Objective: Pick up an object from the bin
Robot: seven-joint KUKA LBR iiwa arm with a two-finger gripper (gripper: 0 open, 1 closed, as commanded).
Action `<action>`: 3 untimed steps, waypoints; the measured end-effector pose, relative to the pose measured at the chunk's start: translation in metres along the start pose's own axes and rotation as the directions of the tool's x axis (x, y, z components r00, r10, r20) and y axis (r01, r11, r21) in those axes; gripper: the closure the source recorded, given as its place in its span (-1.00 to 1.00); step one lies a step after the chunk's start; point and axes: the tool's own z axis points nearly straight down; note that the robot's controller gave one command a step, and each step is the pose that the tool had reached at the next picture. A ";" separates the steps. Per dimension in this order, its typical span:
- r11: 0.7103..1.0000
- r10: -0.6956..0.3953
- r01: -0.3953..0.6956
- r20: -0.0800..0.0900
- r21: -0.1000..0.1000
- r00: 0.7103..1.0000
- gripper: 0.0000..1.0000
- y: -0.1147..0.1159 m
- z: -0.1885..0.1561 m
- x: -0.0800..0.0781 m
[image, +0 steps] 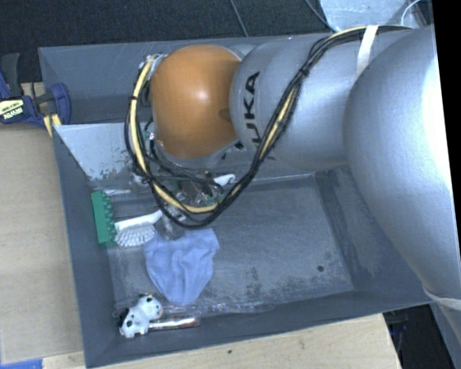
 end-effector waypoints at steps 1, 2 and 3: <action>0.997 0.079 -0.079 -0.011 0.001 0.997 -1.00 -0.003 0.066 0.001; 0.974 -0.227 0.227 0.013 0.004 0.974 -1.00 -0.002 0.065 0.025; 0.999 0.042 -0.042 -0.002 0.000 0.999 1.00 -0.003 0.065 0.002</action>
Offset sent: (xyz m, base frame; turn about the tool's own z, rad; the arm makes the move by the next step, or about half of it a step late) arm -0.0236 -0.0104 -0.0673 -0.2323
